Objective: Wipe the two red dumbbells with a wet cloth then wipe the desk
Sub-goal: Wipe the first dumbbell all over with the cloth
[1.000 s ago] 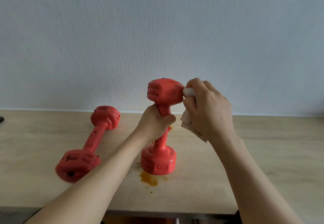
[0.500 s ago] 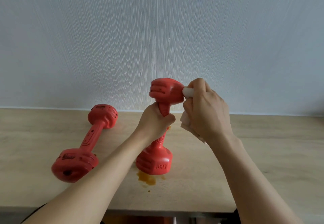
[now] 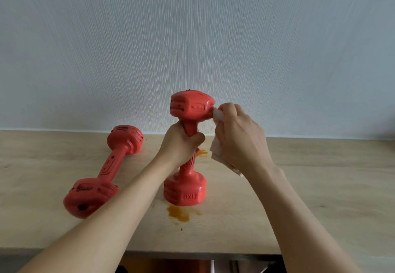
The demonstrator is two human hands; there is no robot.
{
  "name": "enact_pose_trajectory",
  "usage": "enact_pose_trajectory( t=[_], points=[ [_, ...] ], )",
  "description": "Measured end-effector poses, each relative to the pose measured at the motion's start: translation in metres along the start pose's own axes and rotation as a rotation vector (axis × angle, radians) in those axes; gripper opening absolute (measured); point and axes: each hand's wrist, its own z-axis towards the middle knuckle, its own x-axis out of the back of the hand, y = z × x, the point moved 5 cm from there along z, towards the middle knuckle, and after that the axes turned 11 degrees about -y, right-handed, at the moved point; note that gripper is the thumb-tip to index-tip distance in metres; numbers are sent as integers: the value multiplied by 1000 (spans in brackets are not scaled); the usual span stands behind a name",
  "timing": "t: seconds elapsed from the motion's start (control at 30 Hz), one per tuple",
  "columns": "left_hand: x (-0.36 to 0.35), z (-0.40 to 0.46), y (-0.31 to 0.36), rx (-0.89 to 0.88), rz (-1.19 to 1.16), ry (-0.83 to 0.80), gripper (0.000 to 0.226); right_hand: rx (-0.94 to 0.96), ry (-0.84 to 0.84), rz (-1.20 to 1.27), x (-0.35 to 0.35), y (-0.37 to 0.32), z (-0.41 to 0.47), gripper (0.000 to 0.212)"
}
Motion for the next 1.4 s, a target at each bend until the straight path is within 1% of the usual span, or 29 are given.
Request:
enact_pose_trajectory(
  t=[0.1,0.17,0.23,0.3,0.4,0.53,0.6,0.67,0.73,0.83,0.93,1.0,1.07,1.1,1.17,1.27,1.33,1.4],
  points=[
    [3,-1,0,3,3,10,14,107,60,-36,8,-11,-5,28],
    [2,-3,2,-12,-7,9,9,141,95,-62,12,-19,-9,30],
    [0,-3,3,-22,25,9,11,105,89,-78,13,-19,-9,27],
    [-2,-3,5,-25,84,13,18,49,79,-72,13,-11,-7,24],
    [-6,-3,7,-51,98,-37,12,0,53,-21,7,4,-1,20],
    [-8,-4,7,-80,67,-76,13,-48,13,84,-1,14,2,17],
    [-4,-4,7,-60,64,-58,11,-12,40,91,2,7,-3,17],
    [0,-4,6,-47,41,-38,13,71,104,74,7,-6,-9,20],
    [2,-3,5,-48,30,-32,15,115,152,59,11,-16,-11,23],
    [2,-2,3,-55,36,-43,21,63,150,86,8,-11,-7,20],
    [-4,-4,4,-97,18,-130,12,-54,58,148,-4,9,4,18],
    [-5,-5,3,-97,-11,-153,11,-87,44,179,-7,15,7,19],
    [-3,-3,0,-78,-42,-130,15,-61,75,176,-5,12,6,20],
    [-1,-1,-1,-61,-50,-112,18,-30,119,166,-2,8,3,22],
    [1,0,-1,-32,-51,-94,15,40,217,140,8,-3,-3,27],
    [2,-1,2,-48,-25,-89,15,116,303,60,15,-18,-9,27],
    [0,-1,3,-58,-12,-103,14,100,320,69,16,-17,-8,31],
    [-1,-1,3,-65,-14,-130,10,49,299,126,13,-8,-2,34]
  ],
)
